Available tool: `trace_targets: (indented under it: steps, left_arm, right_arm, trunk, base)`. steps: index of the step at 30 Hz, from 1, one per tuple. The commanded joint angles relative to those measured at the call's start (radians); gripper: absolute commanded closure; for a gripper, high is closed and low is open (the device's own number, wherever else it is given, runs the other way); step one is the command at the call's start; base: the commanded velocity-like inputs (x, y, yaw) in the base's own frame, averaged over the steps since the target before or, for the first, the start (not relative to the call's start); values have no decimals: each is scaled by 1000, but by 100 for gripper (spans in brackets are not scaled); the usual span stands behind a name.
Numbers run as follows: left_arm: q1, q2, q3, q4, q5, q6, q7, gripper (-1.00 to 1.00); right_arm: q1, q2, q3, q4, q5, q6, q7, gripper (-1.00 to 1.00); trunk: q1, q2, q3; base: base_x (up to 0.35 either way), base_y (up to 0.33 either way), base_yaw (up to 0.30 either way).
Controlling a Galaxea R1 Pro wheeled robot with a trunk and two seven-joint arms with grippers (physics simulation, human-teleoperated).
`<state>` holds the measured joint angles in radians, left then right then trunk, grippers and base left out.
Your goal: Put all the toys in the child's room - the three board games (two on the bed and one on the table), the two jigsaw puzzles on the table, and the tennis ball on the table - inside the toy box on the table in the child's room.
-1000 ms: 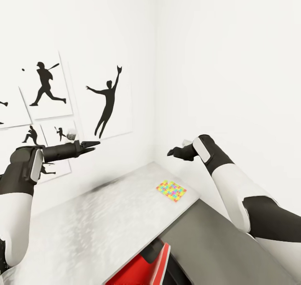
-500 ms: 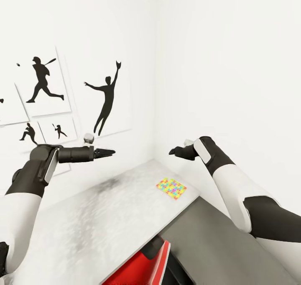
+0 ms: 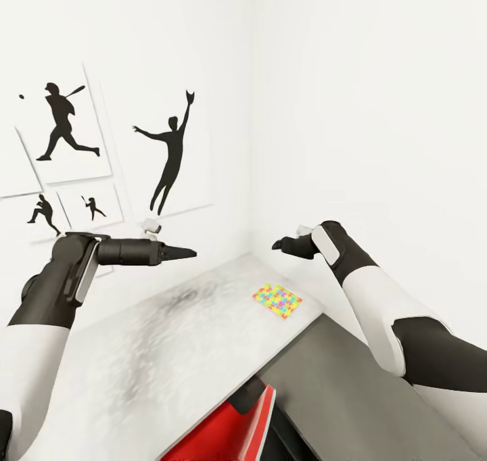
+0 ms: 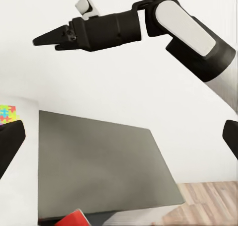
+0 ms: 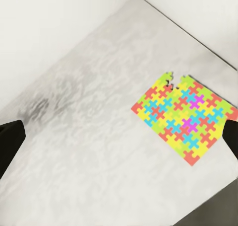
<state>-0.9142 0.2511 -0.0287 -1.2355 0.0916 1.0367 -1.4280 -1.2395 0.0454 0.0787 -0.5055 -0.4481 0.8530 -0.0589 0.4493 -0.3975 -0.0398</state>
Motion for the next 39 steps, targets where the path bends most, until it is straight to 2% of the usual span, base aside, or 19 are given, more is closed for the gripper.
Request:
trace_targets:
  steps: [1,22,34,39]
  left_arm:
    - [6,1,-3,-11,6,10,-2,-100]
    - [84,-1,-5,-159,5,10,-17,-100]
    - [94,-1,-4,-175,6,10,-17,-100]
    - [94,-1,-4,-175,5,10,-17,-100]
  right_arm:
    - [-1,0,4,-1,-8,-2,-6,-100]
    - [0,1,4,-1,-6,-45,-6,-100]
    - [0,0,7,-1,-4,-92,-7,-100]
    - [0,-1,23,-1,14,-114,-8,-100]
  trunk:
    - [1,-3,-4]
    - [1,-3,-39]
    - [1,-3,-58]
    - [1,-3,-67]
  base:
    - [0,0,0]
    - [0,0,0]
    - [0,0,0]
    - [0,0,0]
